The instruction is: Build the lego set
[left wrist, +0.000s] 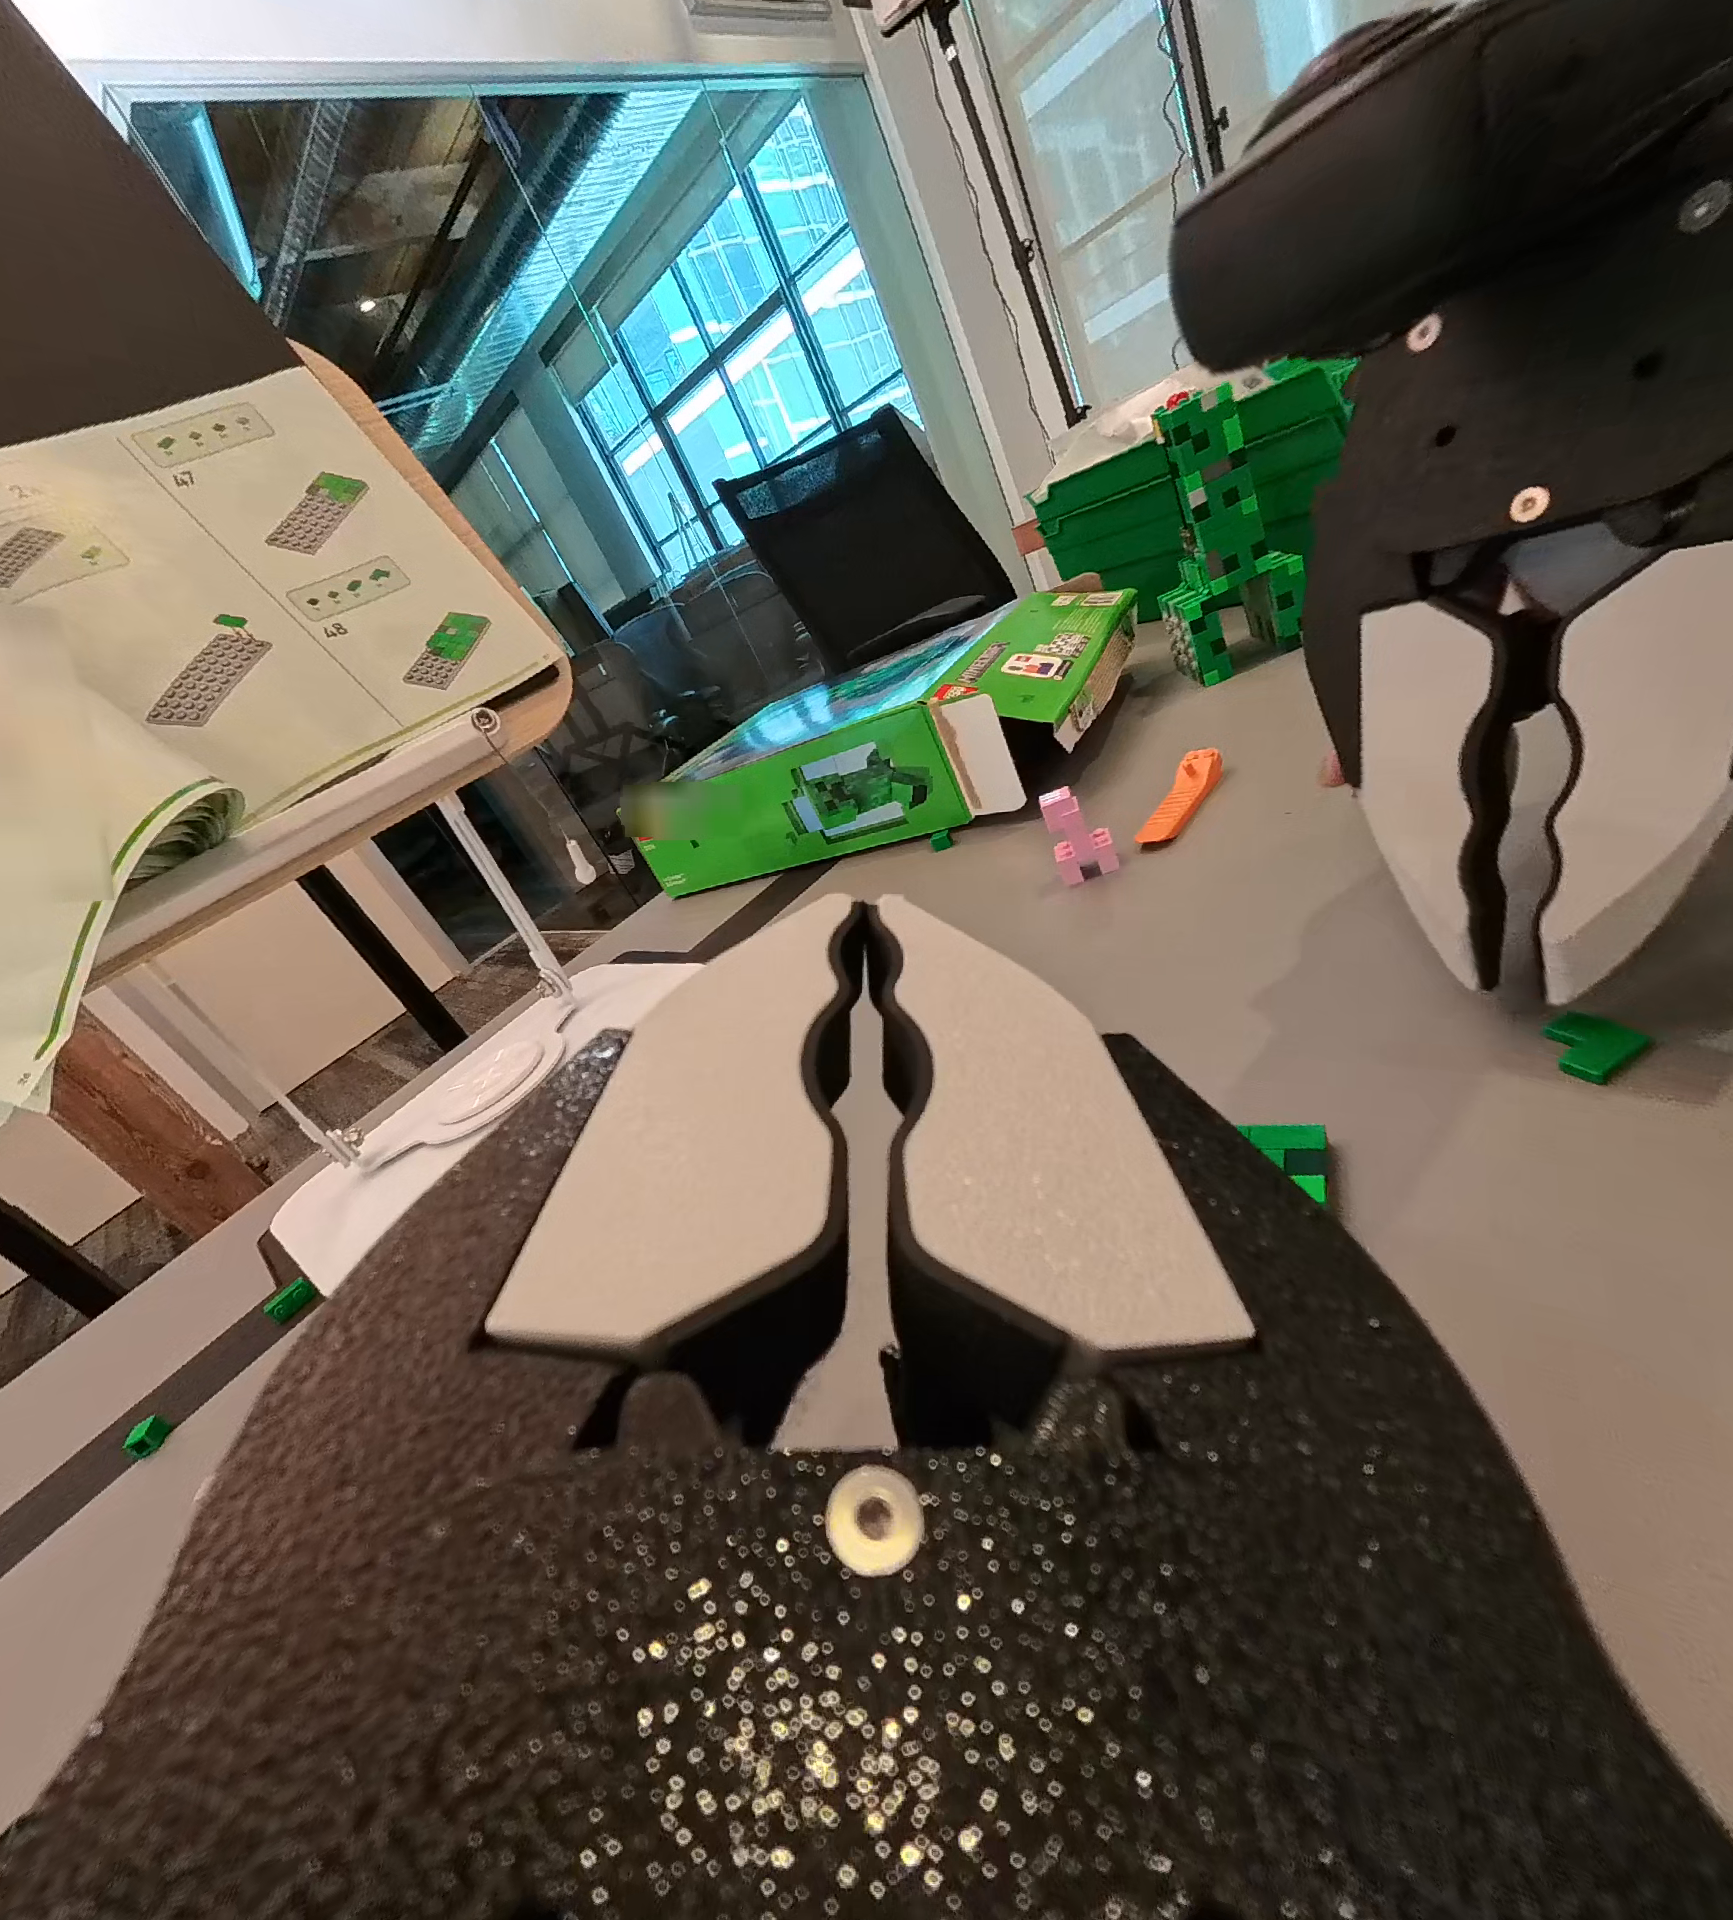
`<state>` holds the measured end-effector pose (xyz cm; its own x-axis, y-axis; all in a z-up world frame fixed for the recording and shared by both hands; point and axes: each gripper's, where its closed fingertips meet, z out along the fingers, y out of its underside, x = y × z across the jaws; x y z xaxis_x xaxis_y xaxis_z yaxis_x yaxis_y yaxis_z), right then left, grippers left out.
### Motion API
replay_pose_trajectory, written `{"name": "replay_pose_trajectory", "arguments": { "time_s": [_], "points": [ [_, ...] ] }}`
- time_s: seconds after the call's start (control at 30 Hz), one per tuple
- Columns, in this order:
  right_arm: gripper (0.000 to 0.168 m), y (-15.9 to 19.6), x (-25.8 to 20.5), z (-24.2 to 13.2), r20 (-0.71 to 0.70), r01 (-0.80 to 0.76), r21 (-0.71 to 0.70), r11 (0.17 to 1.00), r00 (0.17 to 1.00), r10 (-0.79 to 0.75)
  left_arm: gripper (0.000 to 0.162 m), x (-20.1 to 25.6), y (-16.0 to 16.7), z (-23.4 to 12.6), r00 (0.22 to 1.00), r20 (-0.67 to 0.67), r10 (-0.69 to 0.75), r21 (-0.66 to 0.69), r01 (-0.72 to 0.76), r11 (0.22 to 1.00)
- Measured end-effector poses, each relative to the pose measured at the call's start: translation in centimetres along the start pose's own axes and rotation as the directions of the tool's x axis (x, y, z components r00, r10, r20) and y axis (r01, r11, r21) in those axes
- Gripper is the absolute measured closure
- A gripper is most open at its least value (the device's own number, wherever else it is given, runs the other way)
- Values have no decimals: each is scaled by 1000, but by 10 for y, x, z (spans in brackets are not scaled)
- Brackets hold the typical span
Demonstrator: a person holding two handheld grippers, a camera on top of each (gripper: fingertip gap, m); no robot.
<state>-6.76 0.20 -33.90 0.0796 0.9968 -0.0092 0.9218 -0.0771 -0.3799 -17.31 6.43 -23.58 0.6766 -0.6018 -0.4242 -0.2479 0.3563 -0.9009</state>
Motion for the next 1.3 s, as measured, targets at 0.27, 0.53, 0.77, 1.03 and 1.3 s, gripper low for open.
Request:
{"name": "replay_pose_trajectory", "arguments": {
  "time_s": [0.27,0.53,0.77,1.03,1.3],
  "points": [
    [158,-5,-3,-7,-47,3,31,1000,999,-2,162,1,0,0,1000,-4,1,-1,-1,1000],
    [158,7,-8,-3,-27,45,31,998,999,-44,162,2,0,0,1000,-9,6,-2,-6,1000],
    [158,17,-26,-4,83,228,54,972,969,-232,162,3,0,1,1000,-14,7,-4,-8,1000],
    [145,12,-16,-13,39,561,-26,828,828,-559,162,4,1,1,1000,-19,10,-7,-10,1000],
    [141,10,-16,2,143,757,-119,642,653,-744,162,5,1,1,1000,-26,16,-8,-17,1000]
  ]
}}
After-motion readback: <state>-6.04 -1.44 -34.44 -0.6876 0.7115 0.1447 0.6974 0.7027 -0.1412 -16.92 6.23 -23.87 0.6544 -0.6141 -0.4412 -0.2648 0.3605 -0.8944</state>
